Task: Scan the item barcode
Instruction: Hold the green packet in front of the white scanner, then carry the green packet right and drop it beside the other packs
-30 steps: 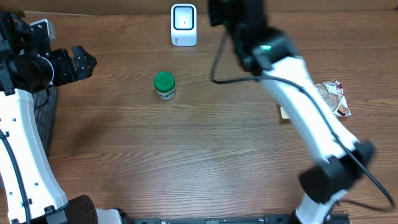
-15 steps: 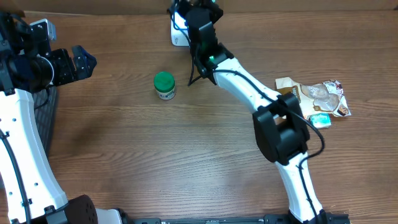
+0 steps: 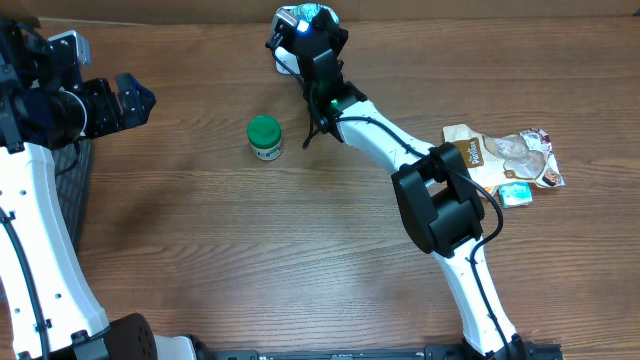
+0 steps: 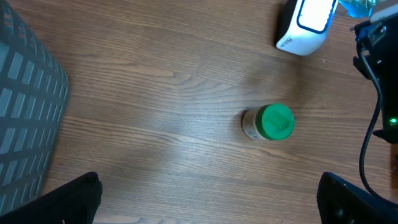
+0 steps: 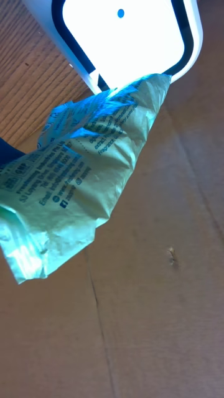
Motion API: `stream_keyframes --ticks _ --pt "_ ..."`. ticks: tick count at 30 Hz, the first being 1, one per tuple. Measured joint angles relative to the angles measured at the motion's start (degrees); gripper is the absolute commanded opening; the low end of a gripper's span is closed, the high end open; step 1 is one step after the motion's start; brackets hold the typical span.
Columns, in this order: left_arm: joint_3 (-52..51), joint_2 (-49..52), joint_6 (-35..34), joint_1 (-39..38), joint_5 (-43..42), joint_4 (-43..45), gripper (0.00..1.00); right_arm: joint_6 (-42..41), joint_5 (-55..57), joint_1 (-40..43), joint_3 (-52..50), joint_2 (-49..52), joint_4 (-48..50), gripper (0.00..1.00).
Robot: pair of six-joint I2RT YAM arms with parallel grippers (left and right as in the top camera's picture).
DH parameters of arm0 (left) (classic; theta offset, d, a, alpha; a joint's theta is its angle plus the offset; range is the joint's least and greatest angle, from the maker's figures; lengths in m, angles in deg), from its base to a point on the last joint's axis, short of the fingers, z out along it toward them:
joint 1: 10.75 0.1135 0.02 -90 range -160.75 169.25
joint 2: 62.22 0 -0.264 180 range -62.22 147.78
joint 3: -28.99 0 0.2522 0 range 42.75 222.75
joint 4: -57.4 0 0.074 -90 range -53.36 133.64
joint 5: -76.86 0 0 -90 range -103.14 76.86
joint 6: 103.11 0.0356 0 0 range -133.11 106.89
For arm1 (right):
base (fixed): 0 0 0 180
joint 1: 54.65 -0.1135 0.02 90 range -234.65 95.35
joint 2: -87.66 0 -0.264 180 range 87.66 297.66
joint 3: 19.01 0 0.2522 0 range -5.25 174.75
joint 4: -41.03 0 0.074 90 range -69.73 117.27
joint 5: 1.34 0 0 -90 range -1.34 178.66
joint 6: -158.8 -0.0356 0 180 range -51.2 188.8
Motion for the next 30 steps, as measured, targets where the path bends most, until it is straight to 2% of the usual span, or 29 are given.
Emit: stream_keyframes --ticks 26,30 --pt "0.0 0.0 0.0 0.0 0.0 0.0 1.0 0.31 0.07 0.0 0.0 0.0 1.92 0.04" --pt "0.0 0.0 -0.02 0.0 0.0 0.0 1.0 -2.23 0.07 -0.02 0.0 -0.24 -0.28 0.04"
